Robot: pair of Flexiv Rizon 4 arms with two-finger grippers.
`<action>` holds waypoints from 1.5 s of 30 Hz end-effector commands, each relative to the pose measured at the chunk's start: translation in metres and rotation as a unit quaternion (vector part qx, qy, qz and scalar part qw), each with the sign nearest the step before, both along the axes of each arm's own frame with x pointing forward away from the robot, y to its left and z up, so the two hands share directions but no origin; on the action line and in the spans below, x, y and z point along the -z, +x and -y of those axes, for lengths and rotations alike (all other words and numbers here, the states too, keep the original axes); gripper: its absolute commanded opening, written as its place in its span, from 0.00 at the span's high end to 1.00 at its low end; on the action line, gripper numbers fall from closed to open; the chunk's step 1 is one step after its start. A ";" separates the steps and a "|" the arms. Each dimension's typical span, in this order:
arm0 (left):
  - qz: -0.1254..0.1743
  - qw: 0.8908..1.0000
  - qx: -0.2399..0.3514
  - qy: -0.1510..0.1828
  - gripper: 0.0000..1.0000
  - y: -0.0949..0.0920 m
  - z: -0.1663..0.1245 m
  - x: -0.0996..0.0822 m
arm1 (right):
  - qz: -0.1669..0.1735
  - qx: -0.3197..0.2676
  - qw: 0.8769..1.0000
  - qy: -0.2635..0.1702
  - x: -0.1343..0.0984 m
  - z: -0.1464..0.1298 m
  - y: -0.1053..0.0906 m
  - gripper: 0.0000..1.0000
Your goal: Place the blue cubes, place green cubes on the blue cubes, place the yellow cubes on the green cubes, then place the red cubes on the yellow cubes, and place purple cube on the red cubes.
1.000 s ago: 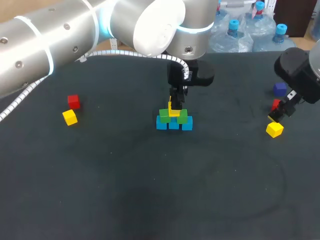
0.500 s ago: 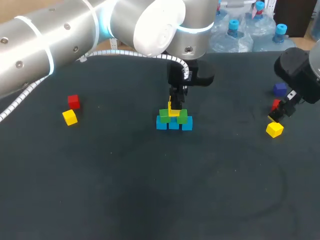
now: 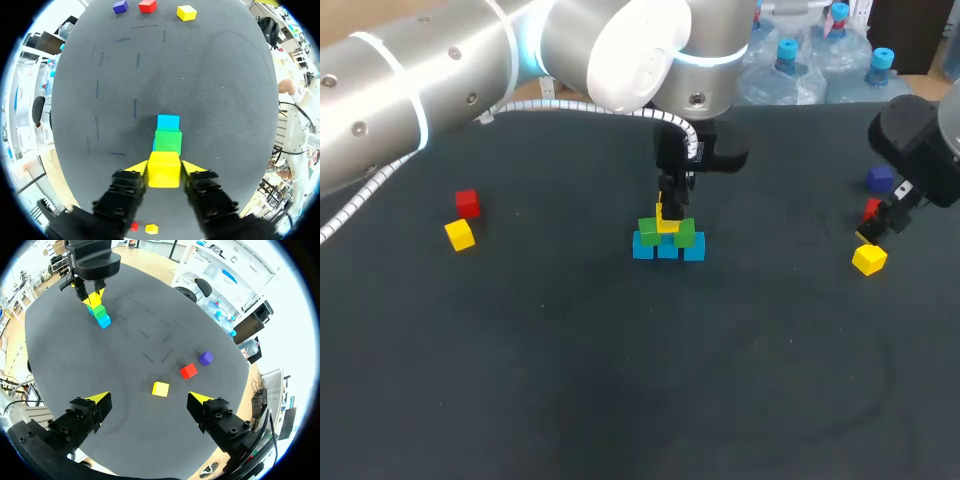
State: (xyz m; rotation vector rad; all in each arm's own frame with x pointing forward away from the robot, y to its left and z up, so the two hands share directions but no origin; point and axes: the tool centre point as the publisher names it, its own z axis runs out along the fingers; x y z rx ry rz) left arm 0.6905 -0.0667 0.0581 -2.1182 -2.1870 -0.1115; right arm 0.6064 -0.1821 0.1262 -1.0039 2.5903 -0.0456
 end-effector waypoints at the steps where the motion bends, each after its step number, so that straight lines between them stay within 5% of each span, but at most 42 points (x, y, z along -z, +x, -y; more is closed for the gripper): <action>1: -0.003 1.000 0.000 0.004 0.00 0.002 0.001 0.000 | 0.003 0.001 1.000 0.000 0.001 0.000 -0.001 0.00; 10: -0.002 1.000 0.004 -0.001 0.00 0.001 0.001 -0.006 | 0.003 0.001 1.000 0.000 0.001 0.000 -0.001 0.00; 20: 0.029 0.999 0.003 -0.036 0.00 0.001 -0.018 -0.046 | 0.003 0.001 1.000 0.000 0.001 0.000 -0.001 0.00; 28: 0.102 0.995 -0.004 -0.019 0.00 -0.005 -0.044 -0.077 | 0.003 0.001 1.000 0.000 0.001 0.000 -0.001 0.00; 40: 0.138 0.986 -0.095 0.000 0.00 0.000 -0.090 -0.074 | 0.003 0.001 1.000 0.000 0.001 0.000 -0.001 0.00; 45: 0.148 0.974 -0.169 0.010 0.00 0.003 -0.111 -0.071 | 0.003 0.001 1.000 0.000 0.001 0.000 -0.001 0.00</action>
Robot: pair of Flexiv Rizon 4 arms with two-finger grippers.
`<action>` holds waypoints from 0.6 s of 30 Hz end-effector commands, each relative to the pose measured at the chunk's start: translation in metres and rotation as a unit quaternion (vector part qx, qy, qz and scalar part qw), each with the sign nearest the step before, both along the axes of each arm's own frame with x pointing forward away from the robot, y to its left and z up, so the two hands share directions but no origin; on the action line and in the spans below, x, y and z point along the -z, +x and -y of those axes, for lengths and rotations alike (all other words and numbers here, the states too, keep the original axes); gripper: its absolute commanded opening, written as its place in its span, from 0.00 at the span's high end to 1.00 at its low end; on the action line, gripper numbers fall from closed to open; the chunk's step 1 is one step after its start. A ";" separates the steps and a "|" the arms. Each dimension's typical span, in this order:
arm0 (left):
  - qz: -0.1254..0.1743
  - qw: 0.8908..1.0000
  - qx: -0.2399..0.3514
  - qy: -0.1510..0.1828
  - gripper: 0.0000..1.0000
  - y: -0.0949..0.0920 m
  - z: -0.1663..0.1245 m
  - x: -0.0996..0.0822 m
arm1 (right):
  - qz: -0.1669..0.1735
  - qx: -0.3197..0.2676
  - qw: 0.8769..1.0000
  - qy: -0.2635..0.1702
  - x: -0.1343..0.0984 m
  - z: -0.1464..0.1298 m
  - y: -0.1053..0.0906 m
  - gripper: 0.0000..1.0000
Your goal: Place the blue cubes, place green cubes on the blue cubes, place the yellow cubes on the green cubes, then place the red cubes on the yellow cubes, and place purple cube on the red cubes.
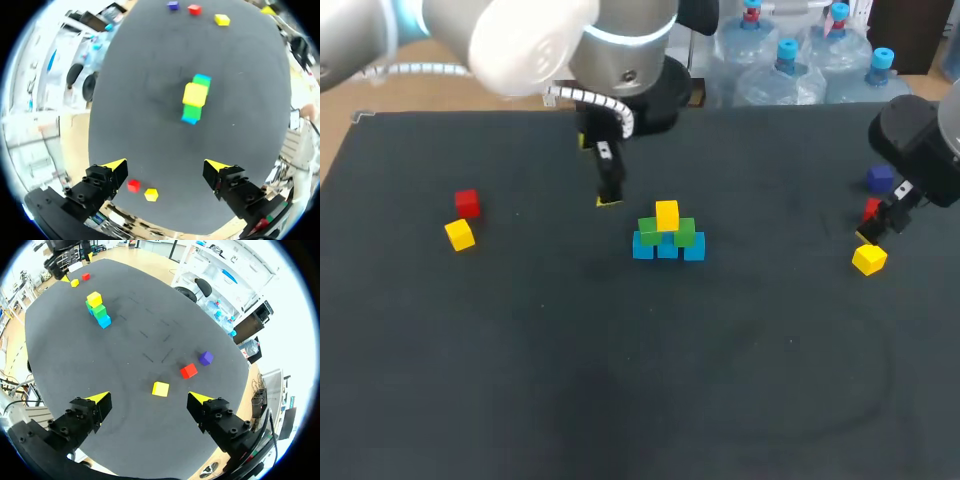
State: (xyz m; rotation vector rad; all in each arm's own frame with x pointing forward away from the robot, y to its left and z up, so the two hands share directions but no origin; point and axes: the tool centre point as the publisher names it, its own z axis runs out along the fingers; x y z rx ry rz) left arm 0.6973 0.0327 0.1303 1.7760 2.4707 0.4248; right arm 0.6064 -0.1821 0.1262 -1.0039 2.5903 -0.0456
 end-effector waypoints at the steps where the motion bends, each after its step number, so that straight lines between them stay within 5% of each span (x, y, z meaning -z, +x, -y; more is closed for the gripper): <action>1: 0.019 0.999 -0.040 -0.008 0.00 -0.004 -0.017 0.001 | 0.003 0.001 1.000 0.000 0.001 0.000 -0.001 0.00; 18: 0.018 0.992 -0.120 -0.037 0.00 -0.015 -0.091 0.013 | 0.003 0.001 1.000 0.000 0.001 0.000 -0.001 0.00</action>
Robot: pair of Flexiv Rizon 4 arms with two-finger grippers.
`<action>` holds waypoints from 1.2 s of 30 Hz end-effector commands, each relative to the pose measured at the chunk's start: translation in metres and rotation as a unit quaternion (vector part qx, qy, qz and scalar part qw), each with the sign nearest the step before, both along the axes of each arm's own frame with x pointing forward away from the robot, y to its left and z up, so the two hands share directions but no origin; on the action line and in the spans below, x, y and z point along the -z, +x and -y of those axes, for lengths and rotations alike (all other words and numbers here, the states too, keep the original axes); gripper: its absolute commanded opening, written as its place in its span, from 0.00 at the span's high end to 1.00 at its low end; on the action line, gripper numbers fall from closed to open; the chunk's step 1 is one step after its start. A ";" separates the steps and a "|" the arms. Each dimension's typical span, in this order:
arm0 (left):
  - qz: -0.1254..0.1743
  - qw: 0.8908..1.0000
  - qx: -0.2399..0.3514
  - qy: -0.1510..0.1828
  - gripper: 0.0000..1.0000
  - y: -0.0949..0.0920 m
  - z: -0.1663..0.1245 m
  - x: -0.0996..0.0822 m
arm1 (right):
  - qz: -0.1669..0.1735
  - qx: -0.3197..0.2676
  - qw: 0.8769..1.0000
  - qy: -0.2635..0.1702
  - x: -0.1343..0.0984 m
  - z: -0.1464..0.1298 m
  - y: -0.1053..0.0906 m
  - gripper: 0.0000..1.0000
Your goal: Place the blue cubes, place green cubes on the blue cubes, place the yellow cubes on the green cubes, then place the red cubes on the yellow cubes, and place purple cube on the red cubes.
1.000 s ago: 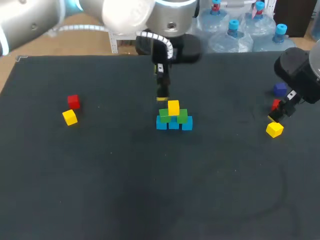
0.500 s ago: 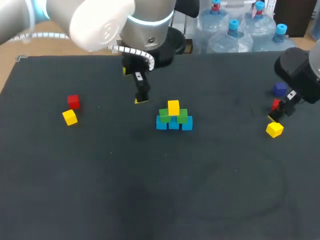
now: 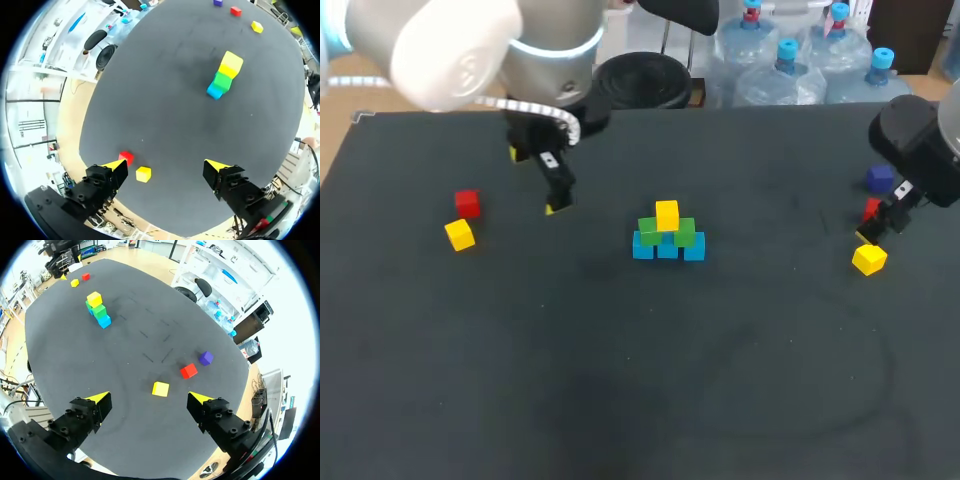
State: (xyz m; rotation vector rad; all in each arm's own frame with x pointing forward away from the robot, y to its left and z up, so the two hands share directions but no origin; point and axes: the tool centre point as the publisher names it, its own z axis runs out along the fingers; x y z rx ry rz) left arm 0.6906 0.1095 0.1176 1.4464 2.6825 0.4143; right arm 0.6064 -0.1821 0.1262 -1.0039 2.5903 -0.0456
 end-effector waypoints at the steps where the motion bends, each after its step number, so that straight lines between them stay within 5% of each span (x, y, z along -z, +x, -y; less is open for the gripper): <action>1: 0.012 1.000 0.003 -0.023 0.00 -0.010 -0.018 0.001 | 0.003 0.001 1.000 0.000 0.001 0.000 -0.001 0.00; 21: 0.026 1.000 0.016 0.004 0.00 -0.016 -0.023 0.004 | 0.003 0.001 1.000 0.000 0.001 0.000 -0.001 0.00; 22: -0.003 1.000 0.006 0.002 0.00 -0.015 -0.020 0.007 | 0.003 0.001 1.000 0.000 0.001 0.000 -0.001 0.00; 24: -0.006 1.000 0.008 -0.002 0.00 -0.016 -0.020 0.006 | 0.003 0.001 1.000 0.000 0.001 0.000 -0.001 0.00; 31: 0.003 0.998 -0.054 0.040 0.00 -0.005 -0.077 0.008 | 0.003 0.001 1.000 0.000 0.001 0.000 -0.001 0.00; 36: -0.010 0.995 -0.091 0.038 0.00 0.002 -0.111 0.022 | 0.003 0.001 1.000 0.000 0.001 0.000 -0.001 0.00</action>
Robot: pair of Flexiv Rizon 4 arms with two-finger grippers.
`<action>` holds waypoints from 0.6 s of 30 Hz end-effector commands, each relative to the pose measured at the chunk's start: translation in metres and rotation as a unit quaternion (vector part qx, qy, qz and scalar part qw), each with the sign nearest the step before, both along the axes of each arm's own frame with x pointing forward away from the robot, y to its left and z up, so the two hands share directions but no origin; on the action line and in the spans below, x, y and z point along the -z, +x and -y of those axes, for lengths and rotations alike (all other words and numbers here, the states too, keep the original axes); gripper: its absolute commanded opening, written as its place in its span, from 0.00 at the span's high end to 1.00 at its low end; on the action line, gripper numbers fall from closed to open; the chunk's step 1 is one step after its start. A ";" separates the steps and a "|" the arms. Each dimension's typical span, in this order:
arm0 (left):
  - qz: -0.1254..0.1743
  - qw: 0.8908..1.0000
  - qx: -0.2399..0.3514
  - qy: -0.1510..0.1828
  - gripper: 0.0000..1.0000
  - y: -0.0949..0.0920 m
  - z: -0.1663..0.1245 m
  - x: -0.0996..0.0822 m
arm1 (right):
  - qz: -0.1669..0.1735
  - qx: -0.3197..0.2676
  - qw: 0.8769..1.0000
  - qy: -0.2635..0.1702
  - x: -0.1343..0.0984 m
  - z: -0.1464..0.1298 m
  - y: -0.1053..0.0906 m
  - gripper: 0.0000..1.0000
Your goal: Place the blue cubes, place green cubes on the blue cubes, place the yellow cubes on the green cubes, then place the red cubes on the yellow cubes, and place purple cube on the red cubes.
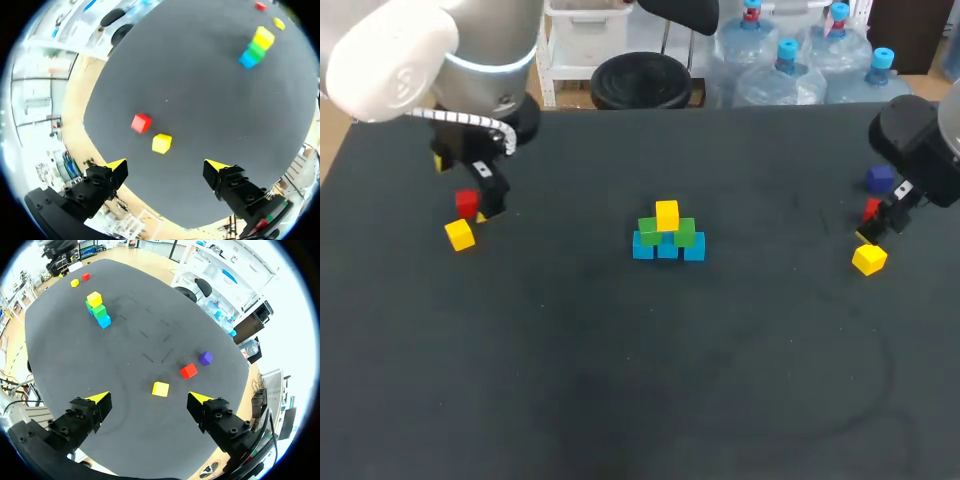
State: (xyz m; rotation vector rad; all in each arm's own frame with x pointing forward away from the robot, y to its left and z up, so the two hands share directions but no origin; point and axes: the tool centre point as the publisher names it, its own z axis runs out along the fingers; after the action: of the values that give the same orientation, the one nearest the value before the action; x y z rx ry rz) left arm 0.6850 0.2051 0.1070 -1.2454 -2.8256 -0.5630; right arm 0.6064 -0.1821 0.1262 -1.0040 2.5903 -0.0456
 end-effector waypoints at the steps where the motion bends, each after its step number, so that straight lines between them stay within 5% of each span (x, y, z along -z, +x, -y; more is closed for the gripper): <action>1: -0.017 1.000 -0.012 -0.020 0.00 0.008 -0.018 0.017 | 0.003 0.001 1.000 0.000 0.001 0.000 -0.001 0.00; 6: -0.042 0.998 -0.021 -0.044 0.00 0.014 -0.025 0.042 | 0.003 0.001 1.000 0.000 0.001 0.000 -0.001 0.00; 18: -0.070 0.996 -0.009 -0.059 0.00 0.027 -0.046 0.061 | 0.003 0.001 1.000 0.000 0.001 0.000 -0.001 0.00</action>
State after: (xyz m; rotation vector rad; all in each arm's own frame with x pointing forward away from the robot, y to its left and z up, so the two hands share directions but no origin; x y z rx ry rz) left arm 0.7044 0.2462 0.0490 -1.2290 -2.7952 -0.3390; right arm 0.6064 -0.1821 0.1262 -1.0040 2.5903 -0.0455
